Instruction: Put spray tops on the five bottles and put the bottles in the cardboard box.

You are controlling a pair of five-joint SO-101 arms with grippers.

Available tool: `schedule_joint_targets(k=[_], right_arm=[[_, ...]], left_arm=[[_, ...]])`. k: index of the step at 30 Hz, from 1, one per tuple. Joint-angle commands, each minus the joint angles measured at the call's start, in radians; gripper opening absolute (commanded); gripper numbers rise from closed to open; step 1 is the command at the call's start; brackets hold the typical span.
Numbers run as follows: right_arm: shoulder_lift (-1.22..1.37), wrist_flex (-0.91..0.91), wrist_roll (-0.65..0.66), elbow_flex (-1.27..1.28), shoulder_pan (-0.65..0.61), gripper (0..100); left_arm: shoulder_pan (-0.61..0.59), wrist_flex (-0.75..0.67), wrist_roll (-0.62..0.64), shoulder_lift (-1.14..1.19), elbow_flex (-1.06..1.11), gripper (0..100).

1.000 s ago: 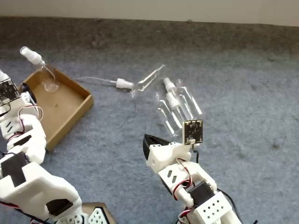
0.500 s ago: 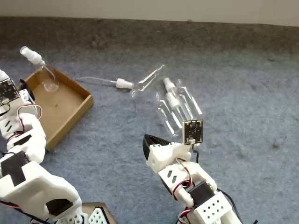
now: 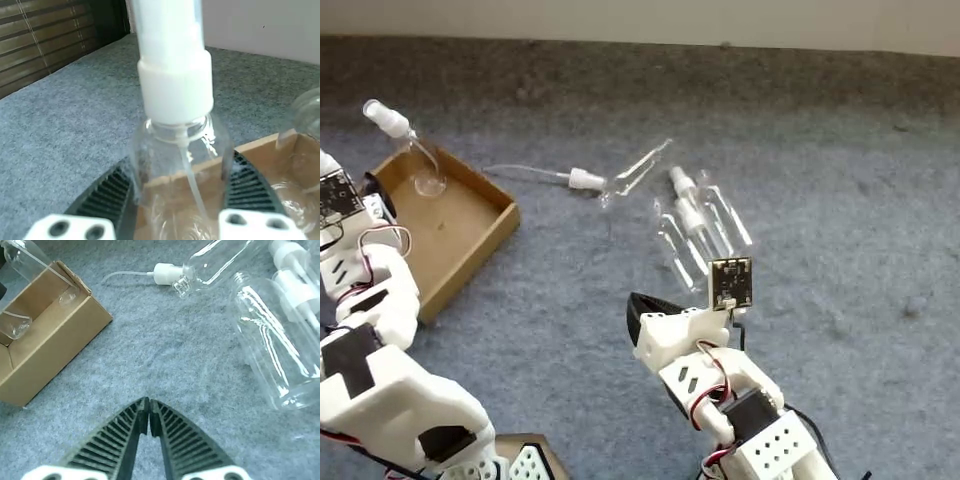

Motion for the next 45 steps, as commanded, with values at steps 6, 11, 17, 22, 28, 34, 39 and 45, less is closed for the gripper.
schedule_joint_targets(k=[6, 11, 17, 22, 28, 34, 39, 45], right_arm=[[-0.010, 0.005, -0.002, 0.160, -0.010, 0.5], [-0.010, 0.007, -0.002, 0.160, -0.010, 0.5], [-0.010, 0.007, -0.002, 0.160, -0.010, 0.5], [-0.010, 0.007, -0.002, 0.160, -0.010, 0.5], [-0.010, 0.007, -0.002, 0.160, -0.010, 0.5], [-0.010, 0.007, -0.002, 0.160, -0.010, 0.5], [-0.010, 0.007, -0.002, 0.160, -0.010, 0.5], [-0.010, 0.007, -0.002, 0.160, -0.010, 0.5]], left_arm=[[0.044, -0.028, -0.008, -0.005, -0.005, 6], [0.044, -0.029, -0.006, -0.005, -0.005, 6], [0.054, -0.026, -0.006, -0.005, -0.005, 6], [0.054, -0.026, -0.006, -0.005, -0.007, 6], [0.068, -0.025, -0.005, -0.005, -0.010, 6], [0.090, -0.029, -0.008, -0.005, -0.012, 6], [0.093, -0.029, -0.008, -0.005, -0.012, 6], [0.065, -0.032, -0.003, -0.013, 0.031, 6]])
